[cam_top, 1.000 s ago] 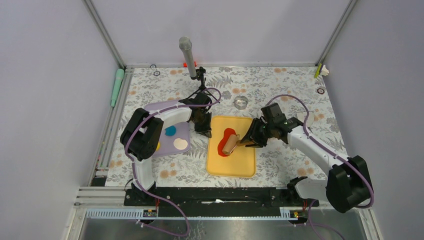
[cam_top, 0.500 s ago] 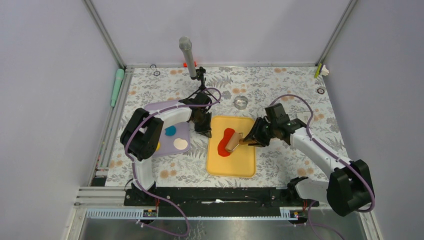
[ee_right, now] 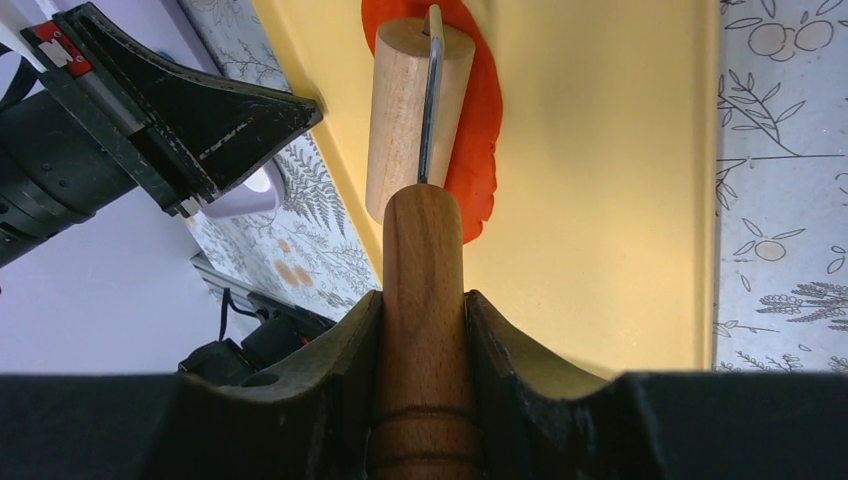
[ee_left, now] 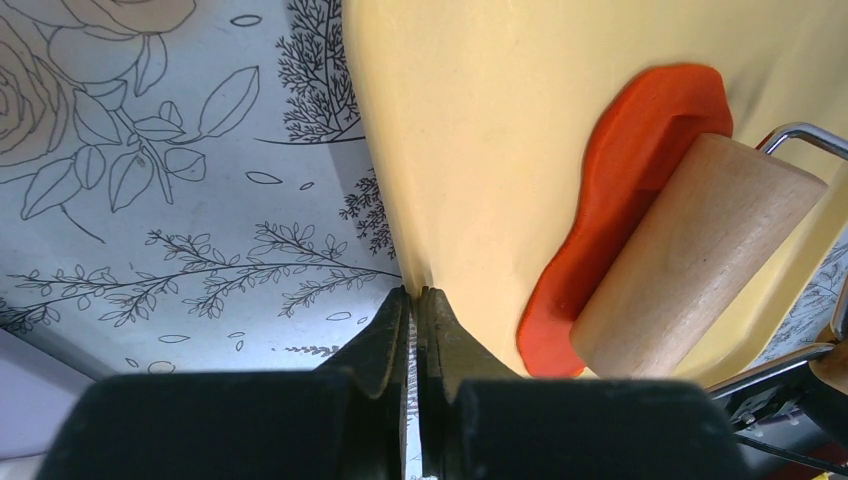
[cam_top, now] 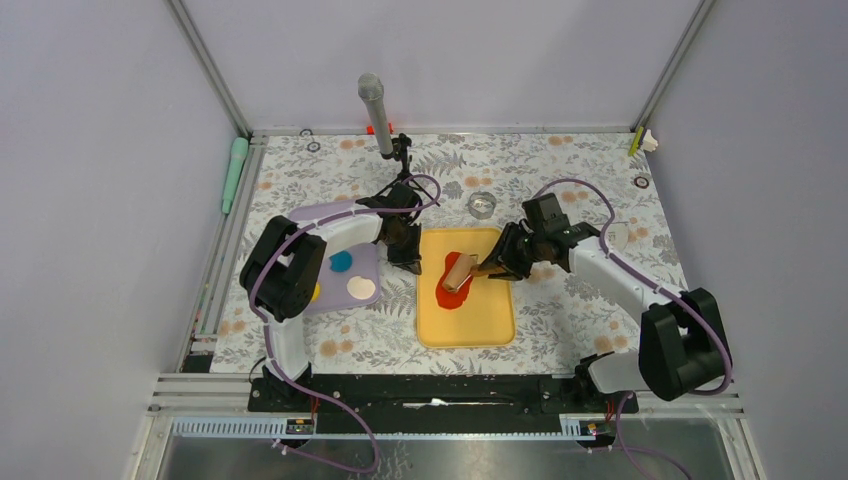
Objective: Roll out the dumpling wrappers from the dough
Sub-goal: Flatten out the dough on the work surface.
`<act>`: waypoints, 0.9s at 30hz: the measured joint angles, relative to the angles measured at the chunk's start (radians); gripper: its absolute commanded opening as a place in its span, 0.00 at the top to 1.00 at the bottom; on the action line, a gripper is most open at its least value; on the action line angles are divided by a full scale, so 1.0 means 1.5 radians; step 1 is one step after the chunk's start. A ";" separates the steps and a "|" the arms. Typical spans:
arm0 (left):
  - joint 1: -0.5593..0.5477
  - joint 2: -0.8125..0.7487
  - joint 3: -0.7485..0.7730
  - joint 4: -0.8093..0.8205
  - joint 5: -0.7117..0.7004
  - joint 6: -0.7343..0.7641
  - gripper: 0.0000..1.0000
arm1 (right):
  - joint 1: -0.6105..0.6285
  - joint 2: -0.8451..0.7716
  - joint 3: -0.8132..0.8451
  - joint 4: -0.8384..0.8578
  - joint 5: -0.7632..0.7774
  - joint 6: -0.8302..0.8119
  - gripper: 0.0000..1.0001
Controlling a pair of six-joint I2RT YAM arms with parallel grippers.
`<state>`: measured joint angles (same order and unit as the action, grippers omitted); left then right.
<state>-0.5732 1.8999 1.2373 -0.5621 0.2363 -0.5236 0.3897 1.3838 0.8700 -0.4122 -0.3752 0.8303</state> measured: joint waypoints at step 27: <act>0.001 0.000 0.000 0.002 -0.006 0.000 1.00 | 0.027 0.038 0.034 0.034 0.048 0.012 1.00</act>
<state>-0.5724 1.8999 1.2377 -0.5594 0.2268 -0.5240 0.4301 1.4403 0.9203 -0.3614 -0.3035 0.8482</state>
